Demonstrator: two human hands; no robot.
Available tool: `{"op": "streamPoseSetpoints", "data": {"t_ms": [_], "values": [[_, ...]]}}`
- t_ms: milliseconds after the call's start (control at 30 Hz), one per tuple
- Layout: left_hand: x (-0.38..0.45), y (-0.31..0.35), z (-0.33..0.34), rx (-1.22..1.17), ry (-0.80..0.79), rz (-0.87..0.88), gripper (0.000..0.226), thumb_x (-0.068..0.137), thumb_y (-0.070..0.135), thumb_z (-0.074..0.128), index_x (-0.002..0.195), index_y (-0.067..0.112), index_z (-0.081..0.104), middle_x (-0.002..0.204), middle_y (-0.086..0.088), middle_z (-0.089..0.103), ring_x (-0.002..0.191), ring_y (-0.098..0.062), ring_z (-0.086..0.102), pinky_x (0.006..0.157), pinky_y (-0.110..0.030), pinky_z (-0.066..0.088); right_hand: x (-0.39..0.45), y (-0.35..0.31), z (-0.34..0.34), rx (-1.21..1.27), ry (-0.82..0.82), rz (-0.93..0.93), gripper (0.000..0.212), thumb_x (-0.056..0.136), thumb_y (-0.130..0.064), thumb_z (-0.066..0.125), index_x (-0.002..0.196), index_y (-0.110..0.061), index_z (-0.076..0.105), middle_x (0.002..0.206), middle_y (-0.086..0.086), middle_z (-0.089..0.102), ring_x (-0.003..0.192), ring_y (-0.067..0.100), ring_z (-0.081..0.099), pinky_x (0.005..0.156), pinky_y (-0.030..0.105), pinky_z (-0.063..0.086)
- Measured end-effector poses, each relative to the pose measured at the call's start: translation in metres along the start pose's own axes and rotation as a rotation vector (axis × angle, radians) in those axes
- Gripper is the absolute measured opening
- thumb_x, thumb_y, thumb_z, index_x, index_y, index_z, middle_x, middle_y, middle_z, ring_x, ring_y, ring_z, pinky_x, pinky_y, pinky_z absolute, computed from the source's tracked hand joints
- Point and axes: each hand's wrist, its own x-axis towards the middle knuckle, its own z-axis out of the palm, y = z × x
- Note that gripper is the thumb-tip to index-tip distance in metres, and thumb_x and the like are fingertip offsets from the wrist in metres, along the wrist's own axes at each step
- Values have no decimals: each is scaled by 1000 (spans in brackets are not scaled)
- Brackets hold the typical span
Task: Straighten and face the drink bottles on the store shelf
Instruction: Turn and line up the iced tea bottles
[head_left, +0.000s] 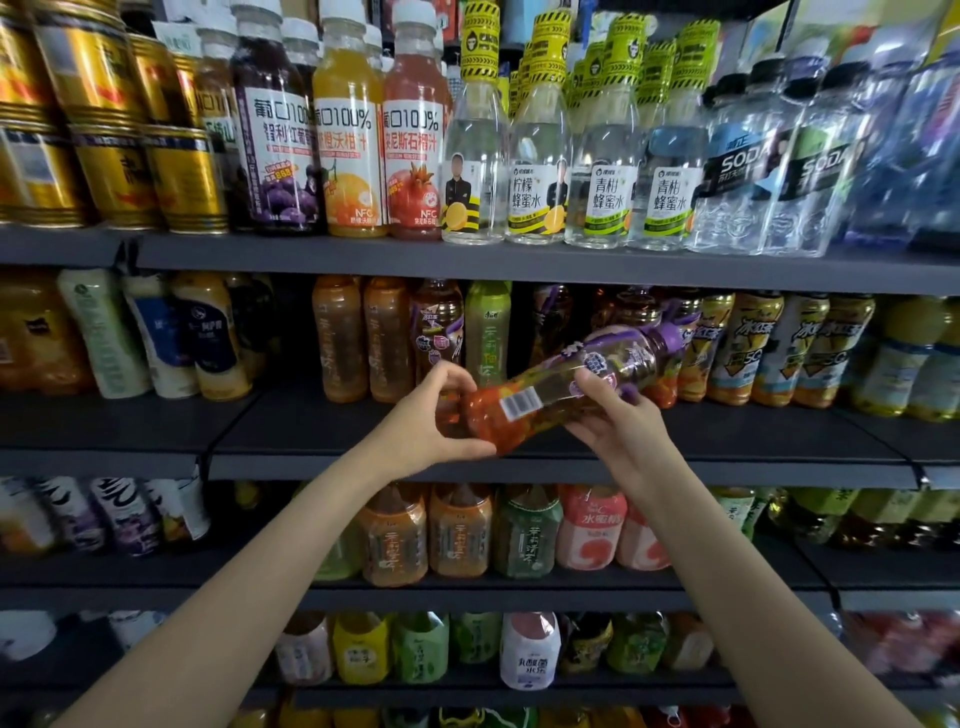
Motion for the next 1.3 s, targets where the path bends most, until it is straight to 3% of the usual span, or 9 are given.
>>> {"op": "streamPoseSetpoints", "data": {"t_ms": [167, 333, 567, 700, 833, 1000, 1067, 1200, 1300], "values": [[5, -10, 17, -20, -58, -64, 63, 67, 23, 83, 113, 24, 39, 112, 14, 50, 108, -4, 52, 84, -14, 42, -7, -11, 0, -362, -165, -224, 33, 71, -4, 74, 99, -14, 60, 100, 4, 71, 102, 24, 66, 90, 35, 53], [13, -19, 23, -125, -116, -26, 70, 69, 17, 80, 128, 23, 43, 121, 11, 55, 112, -2, 54, 97, -21, 45, -11, -13, 0, -530, -316, -330, 49, 59, -15, 81, 104, -16, 62, 106, 5, 70, 107, 23, 63, 93, 37, 50], [20, -27, 31, -13, 122, 162, 67, 68, 15, 82, 125, 18, 48, 123, 2, 56, 116, -7, 52, 98, -27, 44, -12, -16, 10, -661, -459, -345, 60, 67, 12, 74, 113, -21, 55, 100, -12, 70, 102, 7, 65, 85, 20, 50], [19, -26, 36, 33, 283, 126, 61, 65, 21, 84, 115, 17, 49, 116, 1, 54, 109, -10, 52, 93, -30, 45, -9, -12, 19, -649, -351, -341, 65, 72, -1, 77, 128, -17, 48, 121, -4, 60, 111, 9, 59, 91, 24, 51], [14, -23, 52, 157, 546, 66, 50, 69, 24, 79, 106, 12, 47, 109, -3, 49, 105, -23, 46, 92, -39, 41, -9, 16, 45, -872, -153, -447, 71, 64, -23, 86, 123, -21, 46, 115, -10, 59, 103, -2, 55, 83, 9, 45], [22, -33, 39, 259, 416, 90, 57, 70, 24, 80, 117, 12, 48, 118, -3, 49, 113, -22, 46, 95, -35, 40, 4, 22, 49, -851, 5, -553, 57, 64, -18, 87, 110, -17, 53, 90, -22, 56, 80, -17, 51, 69, -4, 40], [27, -42, 23, 272, 329, 50, 60, 73, 23, 78, 123, 12, 48, 122, -4, 48, 117, -22, 46, 97, -32, 39, 15, 19, 42, -911, 20, -541, 54, 65, -18, 87, 106, -15, 53, 87, -19, 57, 77, -13, 51, 66, -3, 39], [40, -73, -6, 188, 471, -123, 58, 75, 25, 77, 123, 8, 48, 122, -7, 54, 115, -22, 52, 95, -33, 43, 38, 20, 33, -1064, -23, -487, 61, 67, -14, 85, 117, -9, 51, 98, -4, 62, 86, 3, 57, 68, -1, 41], [59, -86, -13, 137, 494, -202, 64, 77, 28, 75, 129, 8, 42, 126, -8, 53, 119, -24, 50, 96, -31, 40, 56, 26, 33, -1140, -35, -456, 64, 69, -16, 83, 121, -8, 47, 110, 5, 65, 102, 18, 61, 80, 13, 44]]}}
